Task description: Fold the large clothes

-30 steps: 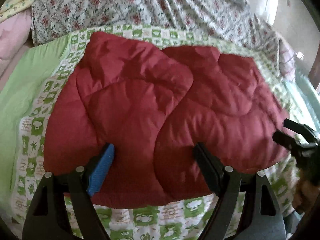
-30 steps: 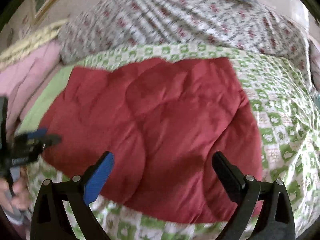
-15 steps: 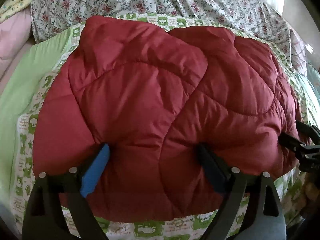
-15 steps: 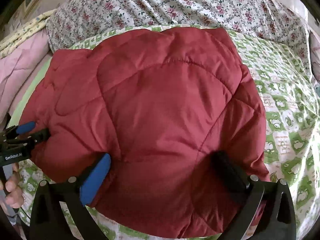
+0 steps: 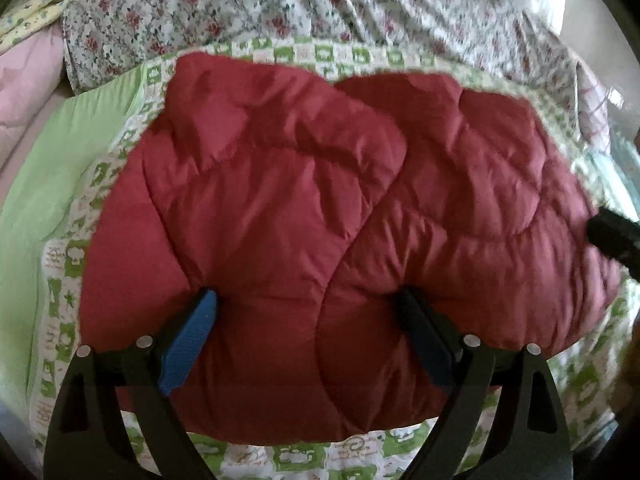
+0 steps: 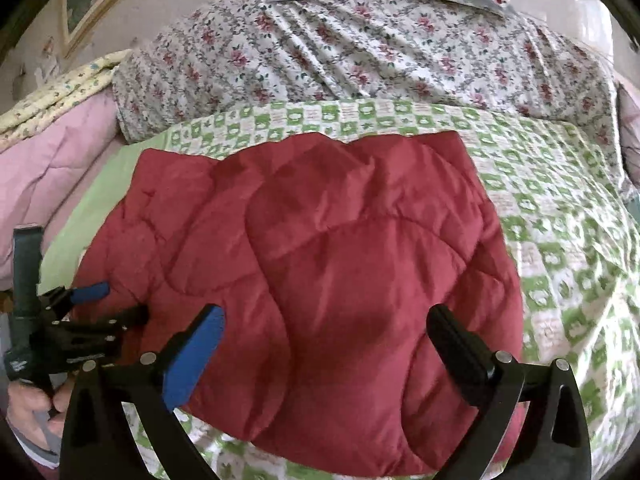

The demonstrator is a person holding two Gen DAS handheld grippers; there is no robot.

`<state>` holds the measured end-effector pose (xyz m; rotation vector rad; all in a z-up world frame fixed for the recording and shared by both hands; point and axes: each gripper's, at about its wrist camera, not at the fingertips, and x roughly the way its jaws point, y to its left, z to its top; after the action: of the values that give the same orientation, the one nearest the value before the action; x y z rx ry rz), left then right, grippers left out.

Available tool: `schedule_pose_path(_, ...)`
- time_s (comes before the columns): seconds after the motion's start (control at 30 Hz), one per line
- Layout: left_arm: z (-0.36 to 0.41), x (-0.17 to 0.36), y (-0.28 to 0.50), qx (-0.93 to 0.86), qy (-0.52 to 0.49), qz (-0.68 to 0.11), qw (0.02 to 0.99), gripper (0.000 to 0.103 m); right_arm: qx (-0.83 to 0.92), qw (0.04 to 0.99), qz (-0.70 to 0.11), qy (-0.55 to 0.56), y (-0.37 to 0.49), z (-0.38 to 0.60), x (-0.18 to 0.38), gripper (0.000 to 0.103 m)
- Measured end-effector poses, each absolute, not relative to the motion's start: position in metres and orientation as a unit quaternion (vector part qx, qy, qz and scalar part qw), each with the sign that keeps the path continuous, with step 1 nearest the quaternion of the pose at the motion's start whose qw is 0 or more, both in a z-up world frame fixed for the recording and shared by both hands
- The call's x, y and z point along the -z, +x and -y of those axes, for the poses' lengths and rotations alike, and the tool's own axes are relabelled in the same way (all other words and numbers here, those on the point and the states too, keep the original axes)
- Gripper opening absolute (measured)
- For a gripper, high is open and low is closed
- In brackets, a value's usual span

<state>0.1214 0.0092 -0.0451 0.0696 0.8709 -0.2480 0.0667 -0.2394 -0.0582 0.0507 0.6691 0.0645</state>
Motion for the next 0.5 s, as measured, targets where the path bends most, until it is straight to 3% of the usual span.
schedule_pose_path(0.17,-0.025,0.033,0.143,0.096,0.017,-0.412,0.906,0.092,-0.025,0.930,-0.365,0.034,0.104,0.246,0.076,0.099)
schedule_pose_path(0.5,-0.025,0.058,0.205,0.079,-0.001,-0.457,0.886,0.099,0.002,0.921,-0.384,0.066,0.141,0.278,0.091,0.101)
